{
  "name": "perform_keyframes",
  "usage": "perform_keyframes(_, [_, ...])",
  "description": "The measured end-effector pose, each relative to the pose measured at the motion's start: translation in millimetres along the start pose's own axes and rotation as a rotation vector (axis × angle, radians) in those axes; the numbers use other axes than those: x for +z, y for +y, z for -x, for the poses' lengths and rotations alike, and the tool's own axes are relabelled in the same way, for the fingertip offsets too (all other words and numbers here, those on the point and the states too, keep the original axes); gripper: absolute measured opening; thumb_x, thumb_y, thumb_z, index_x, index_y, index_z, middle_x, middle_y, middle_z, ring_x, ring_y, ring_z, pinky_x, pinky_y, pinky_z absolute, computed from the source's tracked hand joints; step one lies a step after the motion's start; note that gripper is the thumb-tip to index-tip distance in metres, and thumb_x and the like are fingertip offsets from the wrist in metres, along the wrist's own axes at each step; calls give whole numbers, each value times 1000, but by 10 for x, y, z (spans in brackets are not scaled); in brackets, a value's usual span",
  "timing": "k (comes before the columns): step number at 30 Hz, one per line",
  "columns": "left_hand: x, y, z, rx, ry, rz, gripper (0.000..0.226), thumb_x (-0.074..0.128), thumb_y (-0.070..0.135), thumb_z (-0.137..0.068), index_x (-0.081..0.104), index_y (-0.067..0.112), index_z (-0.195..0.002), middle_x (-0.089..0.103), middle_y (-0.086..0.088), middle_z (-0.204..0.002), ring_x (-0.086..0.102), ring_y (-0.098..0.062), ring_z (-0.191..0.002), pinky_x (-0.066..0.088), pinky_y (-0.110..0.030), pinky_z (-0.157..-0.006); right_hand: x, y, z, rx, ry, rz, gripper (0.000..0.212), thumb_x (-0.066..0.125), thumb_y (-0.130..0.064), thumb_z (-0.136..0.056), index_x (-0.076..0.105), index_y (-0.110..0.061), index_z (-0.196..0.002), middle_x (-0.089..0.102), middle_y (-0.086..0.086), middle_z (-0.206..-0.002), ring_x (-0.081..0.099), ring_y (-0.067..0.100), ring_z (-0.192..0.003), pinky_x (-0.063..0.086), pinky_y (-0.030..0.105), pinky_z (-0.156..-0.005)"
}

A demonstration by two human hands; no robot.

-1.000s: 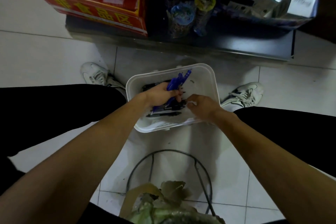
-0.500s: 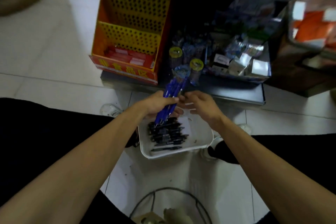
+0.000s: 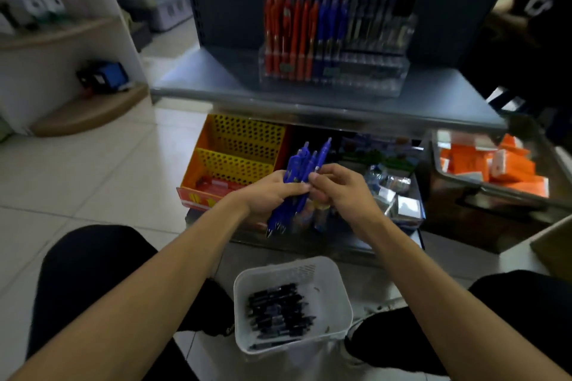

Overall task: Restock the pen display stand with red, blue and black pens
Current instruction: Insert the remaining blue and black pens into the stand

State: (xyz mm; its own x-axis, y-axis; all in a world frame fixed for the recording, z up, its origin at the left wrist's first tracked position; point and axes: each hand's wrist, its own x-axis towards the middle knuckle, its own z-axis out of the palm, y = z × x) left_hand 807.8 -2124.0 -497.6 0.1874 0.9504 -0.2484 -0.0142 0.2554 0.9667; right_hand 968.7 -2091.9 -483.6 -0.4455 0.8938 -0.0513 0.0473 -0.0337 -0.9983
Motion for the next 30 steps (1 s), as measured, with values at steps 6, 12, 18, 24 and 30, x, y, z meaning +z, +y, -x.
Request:
perform_keyframes(6, [70,361,-13,145,41,142,36,56,19,-94,56,4,-127,61,-27,-123,60,-39,-115,47,-50,-100,-93,-457,-128,-141,24,120,12,60,-13,-94,71,-11,-99,73,6,-89,66,9,-75,53,21,-65])
perform_keyframes(12, [39,677,-201,253,107,177,25,46,22,-99,62,8,-112,72,-17,-98,72,-25,-82,60,-35,-70,-232,-797,-404,-209,12,241,16,59,-17,-95,71,-8,-99,74,10,-94,69,12,-80,55,23,-70])
perform_keyframes(18, [-81,920,-609,279,126,119,32,46,29,-99,60,10,-120,72,-17,-104,70,-33,-92,58,-45,-81,-333,-867,-786,-232,76,271,14,62,-23,-94,72,-13,-98,74,4,-90,69,10,-82,55,23,-74])
perform_keyframes(24, [-223,1151,-980,369,107,182,29,44,21,-101,61,12,-122,72,-15,-106,70,-30,-96,59,-40,-80,-429,-937,-1192,-304,148,260,12,63,-23,-93,74,-19,-96,75,4,-87,70,14,-82,57,27,-71])
perform_keyframes(30, [-426,1264,-1172,408,98,296,32,40,20,-102,55,17,-130,73,-13,-103,71,-25,-94,59,-36,-77,-419,-1021,-1451,-378,147,278,12,62,-17,-93,73,-16,-90,73,0,-79,70,7,-74,56,21,-65])
